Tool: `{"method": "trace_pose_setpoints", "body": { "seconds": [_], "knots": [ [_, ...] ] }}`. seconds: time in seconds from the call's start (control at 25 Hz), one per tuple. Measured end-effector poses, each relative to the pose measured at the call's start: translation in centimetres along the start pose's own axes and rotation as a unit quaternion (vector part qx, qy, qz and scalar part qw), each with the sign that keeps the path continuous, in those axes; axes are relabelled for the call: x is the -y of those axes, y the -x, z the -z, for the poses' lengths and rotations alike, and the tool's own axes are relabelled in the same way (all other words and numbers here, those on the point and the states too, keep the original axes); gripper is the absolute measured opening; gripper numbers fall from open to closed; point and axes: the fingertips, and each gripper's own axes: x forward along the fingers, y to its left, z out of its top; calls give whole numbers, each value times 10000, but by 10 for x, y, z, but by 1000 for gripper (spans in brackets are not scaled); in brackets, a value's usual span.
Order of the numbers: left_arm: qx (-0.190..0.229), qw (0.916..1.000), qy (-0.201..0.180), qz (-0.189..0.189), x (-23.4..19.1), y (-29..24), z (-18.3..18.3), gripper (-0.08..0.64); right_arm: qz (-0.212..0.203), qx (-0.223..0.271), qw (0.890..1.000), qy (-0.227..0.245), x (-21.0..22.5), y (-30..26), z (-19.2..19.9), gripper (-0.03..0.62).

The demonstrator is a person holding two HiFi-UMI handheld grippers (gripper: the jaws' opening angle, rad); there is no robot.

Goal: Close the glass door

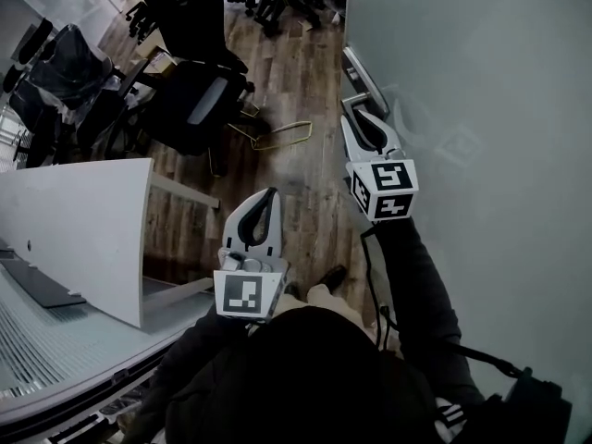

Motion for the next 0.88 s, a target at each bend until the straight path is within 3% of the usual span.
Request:
{"method": "trace_pose_setpoints", "body": {
  "seconds": [0.88],
  "knots": [
    [154,9978,300,-566,-84,163,17,-3,-1054,-94,9942,190,-172,17,11,67]
  ]
}}
